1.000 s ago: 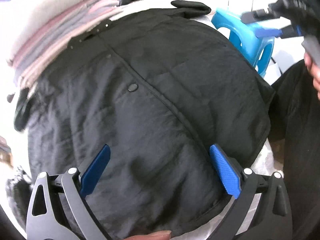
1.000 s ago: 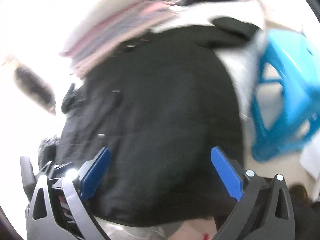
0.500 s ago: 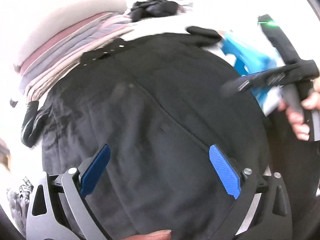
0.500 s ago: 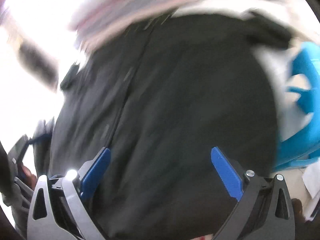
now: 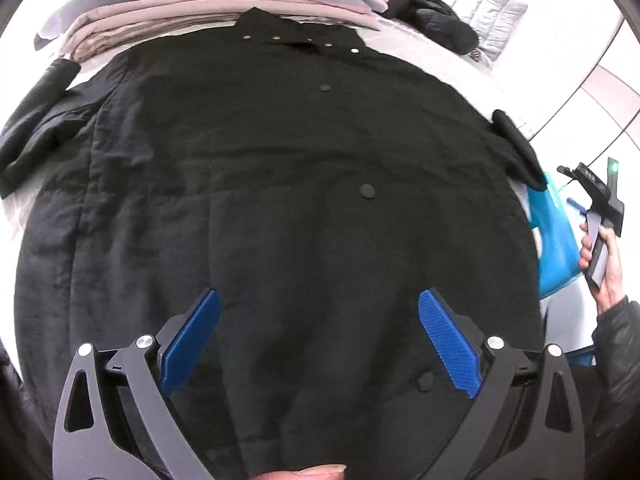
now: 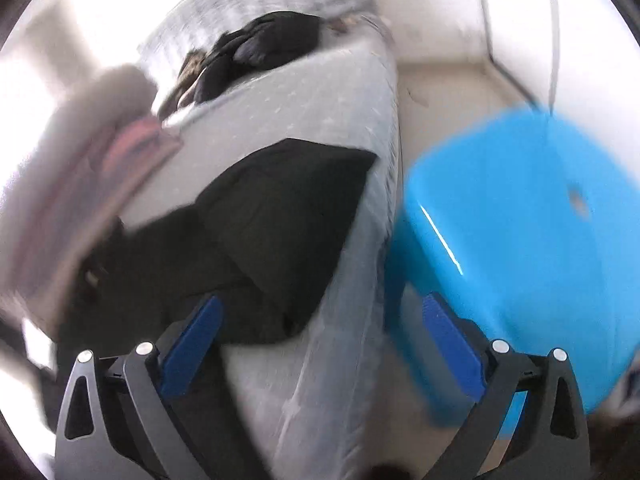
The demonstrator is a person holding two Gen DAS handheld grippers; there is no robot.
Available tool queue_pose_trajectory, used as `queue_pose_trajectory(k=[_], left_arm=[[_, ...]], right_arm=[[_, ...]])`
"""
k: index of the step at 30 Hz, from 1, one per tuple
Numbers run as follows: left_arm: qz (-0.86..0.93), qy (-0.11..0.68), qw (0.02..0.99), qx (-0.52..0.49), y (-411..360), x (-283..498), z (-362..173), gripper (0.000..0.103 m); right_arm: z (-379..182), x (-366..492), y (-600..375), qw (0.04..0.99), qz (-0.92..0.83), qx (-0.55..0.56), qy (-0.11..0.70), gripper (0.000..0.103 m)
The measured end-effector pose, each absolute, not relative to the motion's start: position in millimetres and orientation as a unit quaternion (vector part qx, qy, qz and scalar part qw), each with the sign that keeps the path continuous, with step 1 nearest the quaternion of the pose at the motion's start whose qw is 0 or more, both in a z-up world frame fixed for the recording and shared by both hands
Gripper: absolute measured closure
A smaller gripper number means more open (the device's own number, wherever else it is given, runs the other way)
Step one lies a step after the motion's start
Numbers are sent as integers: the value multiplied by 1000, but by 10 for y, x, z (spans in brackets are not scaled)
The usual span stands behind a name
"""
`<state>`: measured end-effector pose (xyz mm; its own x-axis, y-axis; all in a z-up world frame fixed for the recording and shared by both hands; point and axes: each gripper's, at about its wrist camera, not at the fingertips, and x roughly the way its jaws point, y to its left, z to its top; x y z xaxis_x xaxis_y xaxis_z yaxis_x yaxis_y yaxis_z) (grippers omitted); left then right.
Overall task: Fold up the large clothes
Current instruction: 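Move the right gripper over the shirt toward the sleeve beside it, then close the right gripper on the black sleeve cuff, then fold the held sleeve across the shirt body and open the right gripper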
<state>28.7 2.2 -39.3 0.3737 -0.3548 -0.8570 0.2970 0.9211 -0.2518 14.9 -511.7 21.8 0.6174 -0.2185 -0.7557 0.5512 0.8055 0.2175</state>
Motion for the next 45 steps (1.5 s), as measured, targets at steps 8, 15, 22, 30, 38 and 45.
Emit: queue_pose_trajectory(k=[8, 15, 22, 30, 38, 45], left_arm=[[-186, 524, 831, -12, -10, 351, -465, 8], [-181, 520, 834, 42, -93, 295, -496, 8], [-185, 520, 833, 44, -102, 271, -483, 8], [-183, 520, 834, 30, -46, 241, -446, 8], [-186, 513, 838, 12, 64, 213, -350, 8], [-184, 506, 843, 1, 207, 199, -261, 8]], right_arm=[[25, 1230, -4435, 877, -258, -29, 403, 6], [-253, 1580, -4923, 854, -291, -25, 431, 38], [-52, 1156, -5435, 874, -235, 158, 395, 77], [381, 586, -5850, 894, -117, 363, 235, 79], [1078, 963, -4865, 924, 34, 334, 185, 79], [766, 1639, -3190, 909, 184, 266, 264, 68]])
